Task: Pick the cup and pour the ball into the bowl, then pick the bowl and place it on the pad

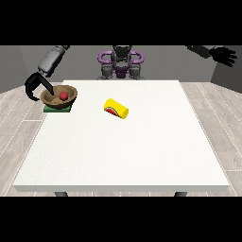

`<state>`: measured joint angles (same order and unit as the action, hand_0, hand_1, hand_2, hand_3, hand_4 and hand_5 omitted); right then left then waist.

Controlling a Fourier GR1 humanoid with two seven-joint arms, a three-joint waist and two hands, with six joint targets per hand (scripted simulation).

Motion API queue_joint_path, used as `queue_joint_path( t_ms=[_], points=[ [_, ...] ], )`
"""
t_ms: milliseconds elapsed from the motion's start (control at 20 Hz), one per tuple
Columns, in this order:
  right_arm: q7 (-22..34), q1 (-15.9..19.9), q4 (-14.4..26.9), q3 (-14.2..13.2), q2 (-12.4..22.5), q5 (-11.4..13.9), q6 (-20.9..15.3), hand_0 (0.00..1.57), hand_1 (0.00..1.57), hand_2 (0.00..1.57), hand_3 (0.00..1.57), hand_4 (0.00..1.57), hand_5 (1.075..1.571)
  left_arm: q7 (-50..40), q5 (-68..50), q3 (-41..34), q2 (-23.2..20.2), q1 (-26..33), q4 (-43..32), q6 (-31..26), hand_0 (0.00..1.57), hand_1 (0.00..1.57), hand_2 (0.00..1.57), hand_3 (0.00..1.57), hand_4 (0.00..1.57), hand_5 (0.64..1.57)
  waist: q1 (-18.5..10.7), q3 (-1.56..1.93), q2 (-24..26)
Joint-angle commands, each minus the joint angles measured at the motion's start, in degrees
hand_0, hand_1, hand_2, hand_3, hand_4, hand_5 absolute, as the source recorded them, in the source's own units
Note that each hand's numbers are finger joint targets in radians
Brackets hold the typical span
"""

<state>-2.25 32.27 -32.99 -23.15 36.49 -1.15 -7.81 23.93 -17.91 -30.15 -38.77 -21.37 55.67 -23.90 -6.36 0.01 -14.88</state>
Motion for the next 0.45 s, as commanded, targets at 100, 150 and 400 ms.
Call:
queue_joint_path(
  t_ms=[100, 150, 400],
  points=[
    [5.0, 3.1, 4.2, 1.0, 3.0, 1.3, 1.8, 0.0, 0.0, 0.0, 0.0, 0.0, 1.361, -9.1, 1.4, 7.7, 6.9, -1.0, 10.7, 4.0, 0.0, 0.0, 0.0, 0.0, 1.01, 1.569, -1.0, 0.15, 7.4],
    [6.7, 3.5, 3.7, 2.5, 1.7, 2.4, 0.7, 0.0, 0.0, 0.0, 0.0, 0.0, 1.359, -10.8, 1.7, 9.6, 10.0, -1.7, 11.6, 5.8, 0.0, 0.0, 0.0, 0.0, 0.9, 1.559, -0.7, 0.12, 9.8],
    [8.7, 6.9, -3.1, 4.9, -2.8, 0.1, 7.7, 0.0, 0.0, 0.0, 0.0, 0.48, 1.434, -14.1, 5.3, 11.4, 11.8, 1.4, 6.7, 9.4, 0.0, 0.0, 0.0, 0.0, 0.9, 1.559, 4.5, -0.08, 20.6]
  ],
)
